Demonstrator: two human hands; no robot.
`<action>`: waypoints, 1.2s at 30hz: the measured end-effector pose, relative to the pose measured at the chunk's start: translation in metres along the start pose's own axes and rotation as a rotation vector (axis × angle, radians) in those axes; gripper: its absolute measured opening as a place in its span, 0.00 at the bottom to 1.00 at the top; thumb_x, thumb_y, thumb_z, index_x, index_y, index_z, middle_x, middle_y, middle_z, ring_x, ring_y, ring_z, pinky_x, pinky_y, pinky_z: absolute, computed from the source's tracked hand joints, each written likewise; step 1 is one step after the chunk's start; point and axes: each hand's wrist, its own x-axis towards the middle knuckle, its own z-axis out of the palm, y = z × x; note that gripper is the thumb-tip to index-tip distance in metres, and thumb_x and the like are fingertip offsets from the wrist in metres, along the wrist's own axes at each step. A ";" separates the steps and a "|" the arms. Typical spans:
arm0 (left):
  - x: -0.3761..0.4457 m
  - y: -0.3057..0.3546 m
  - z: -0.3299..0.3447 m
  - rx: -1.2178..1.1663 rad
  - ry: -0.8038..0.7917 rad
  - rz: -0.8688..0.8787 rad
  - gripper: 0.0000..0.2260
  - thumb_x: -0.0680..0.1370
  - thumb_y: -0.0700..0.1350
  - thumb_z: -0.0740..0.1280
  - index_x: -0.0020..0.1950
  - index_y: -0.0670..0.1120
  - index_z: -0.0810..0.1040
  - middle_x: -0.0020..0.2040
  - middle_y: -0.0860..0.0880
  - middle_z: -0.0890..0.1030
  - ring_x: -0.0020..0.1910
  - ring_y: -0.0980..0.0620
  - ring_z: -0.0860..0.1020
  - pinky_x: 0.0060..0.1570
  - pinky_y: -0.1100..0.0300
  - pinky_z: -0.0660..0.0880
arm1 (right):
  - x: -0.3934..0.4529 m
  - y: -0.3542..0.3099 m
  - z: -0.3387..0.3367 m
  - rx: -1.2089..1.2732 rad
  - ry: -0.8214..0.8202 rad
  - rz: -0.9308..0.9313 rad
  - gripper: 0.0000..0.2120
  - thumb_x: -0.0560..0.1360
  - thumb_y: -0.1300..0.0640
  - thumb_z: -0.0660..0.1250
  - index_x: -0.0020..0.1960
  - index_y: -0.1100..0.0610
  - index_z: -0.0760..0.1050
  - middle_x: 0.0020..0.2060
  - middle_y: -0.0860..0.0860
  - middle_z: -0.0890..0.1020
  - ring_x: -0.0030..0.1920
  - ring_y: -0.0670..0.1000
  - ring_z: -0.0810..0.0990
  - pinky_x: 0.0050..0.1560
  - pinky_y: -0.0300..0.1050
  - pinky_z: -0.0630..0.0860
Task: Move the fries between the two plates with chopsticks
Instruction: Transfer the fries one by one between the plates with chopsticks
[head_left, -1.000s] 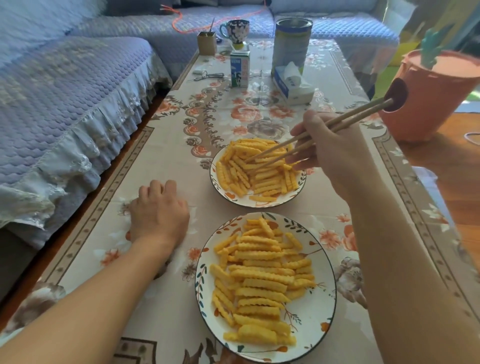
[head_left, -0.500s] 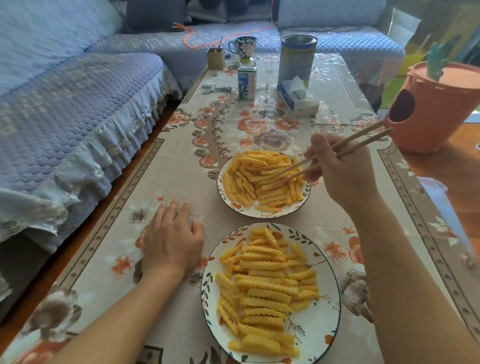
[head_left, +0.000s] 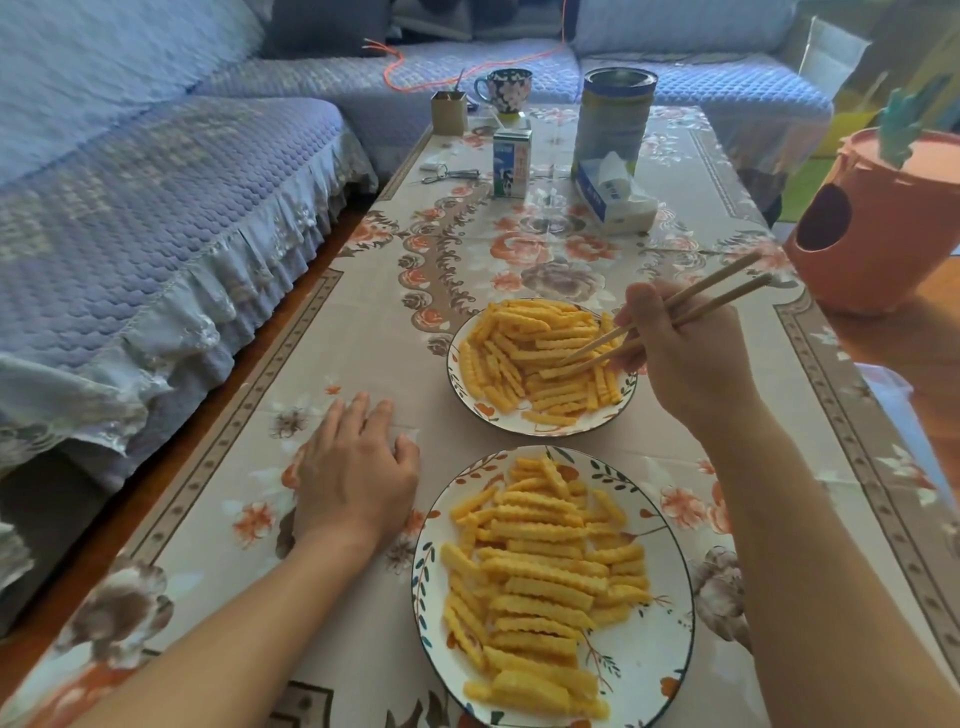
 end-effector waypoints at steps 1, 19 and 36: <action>0.000 0.000 0.000 -0.001 0.001 -0.001 0.26 0.82 0.55 0.54 0.80 0.51 0.64 0.81 0.48 0.62 0.81 0.48 0.55 0.79 0.48 0.52 | 0.000 -0.004 -0.002 0.060 0.037 0.032 0.20 0.83 0.46 0.61 0.39 0.57 0.78 0.25 0.52 0.80 0.25 0.52 0.82 0.27 0.44 0.78; -0.001 0.001 -0.001 0.007 0.005 0.004 0.27 0.81 0.55 0.54 0.79 0.49 0.66 0.81 0.46 0.64 0.80 0.46 0.57 0.79 0.48 0.53 | -0.008 -0.051 -0.011 0.016 -0.417 0.225 0.17 0.82 0.52 0.67 0.41 0.64 0.78 0.26 0.56 0.81 0.27 0.59 0.82 0.27 0.46 0.79; -0.001 0.002 -0.002 0.022 0.002 -0.002 0.26 0.82 0.54 0.54 0.80 0.50 0.65 0.81 0.47 0.63 0.81 0.47 0.56 0.79 0.48 0.53 | -0.012 -0.021 0.027 0.103 0.054 0.129 0.15 0.82 0.48 0.66 0.41 0.55 0.81 0.28 0.55 0.83 0.28 0.54 0.85 0.27 0.44 0.81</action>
